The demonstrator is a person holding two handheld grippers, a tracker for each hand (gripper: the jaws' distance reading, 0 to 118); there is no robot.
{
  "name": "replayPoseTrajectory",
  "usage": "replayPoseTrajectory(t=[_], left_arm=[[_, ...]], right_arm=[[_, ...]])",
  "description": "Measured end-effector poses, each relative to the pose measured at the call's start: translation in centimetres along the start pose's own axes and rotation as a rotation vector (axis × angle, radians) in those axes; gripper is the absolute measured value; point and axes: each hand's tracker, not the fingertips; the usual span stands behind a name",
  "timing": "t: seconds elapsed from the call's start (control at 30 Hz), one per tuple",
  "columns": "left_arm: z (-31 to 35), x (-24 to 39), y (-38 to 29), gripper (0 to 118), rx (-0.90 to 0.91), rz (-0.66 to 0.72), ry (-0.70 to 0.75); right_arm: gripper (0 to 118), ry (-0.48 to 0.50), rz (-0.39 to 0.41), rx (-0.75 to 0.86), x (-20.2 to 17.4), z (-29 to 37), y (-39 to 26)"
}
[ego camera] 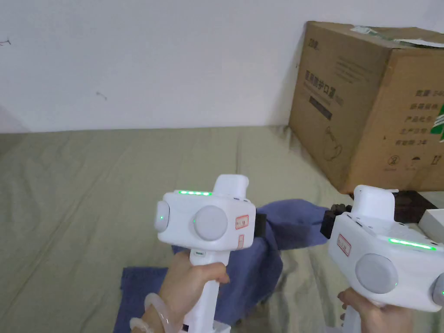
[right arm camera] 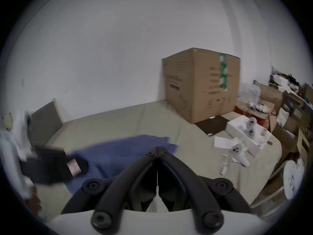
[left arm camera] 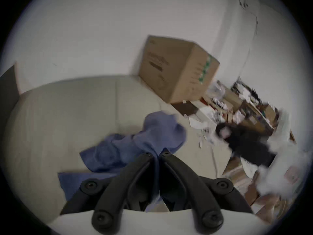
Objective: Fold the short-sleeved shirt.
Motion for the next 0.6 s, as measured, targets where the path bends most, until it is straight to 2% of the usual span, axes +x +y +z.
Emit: replayPoseTrajectory(t=[0.13,0.23,0.33,0.37,0.4,0.5,0.53,0.6], left_arm=[[-6.9,0.7,-6.3,3,-0.219,-0.064,0.106],[-9.7,-0.3,-10.6,3,-0.352,-0.015,0.083],[-10.7,-0.8,-12.7,4,-0.381,-0.065,0.153],[-10.8,-1.1,-12.9,9,-0.387,-0.064,0.145],[-10.6,-1.0,-12.7,21,-0.395,-0.065,0.129],[-9.9,-1.4,-11.8,101,-0.368,-0.024,0.136],[-9.7,-1.5,-11.4,118,-0.364,-0.011,0.134],[-8.4,-1.9,-10.6,117,-0.333,0.001,0.127]], right_arm=[[0,-0.053,-0.012,-0.049,2.6,-0.4,-1.4],[0,-0.060,-0.030,-0.092,3.6,-0.8,-3.0],[0,-0.071,-0.025,-0.141,3.8,-1.5,-4.5],[0,-0.065,-0.027,-0.156,3.8,-1.8,-4.8],[0,-0.059,-0.031,-0.166,3.7,-2.0,-5.1],[0,-0.046,-0.031,-0.185,2.9,-2.3,-5.7],[0,-0.040,-0.027,-0.190,2.6,-2.4,-5.8],[0,-0.016,-0.007,-0.198,1.9,-2.3,-5.9]])
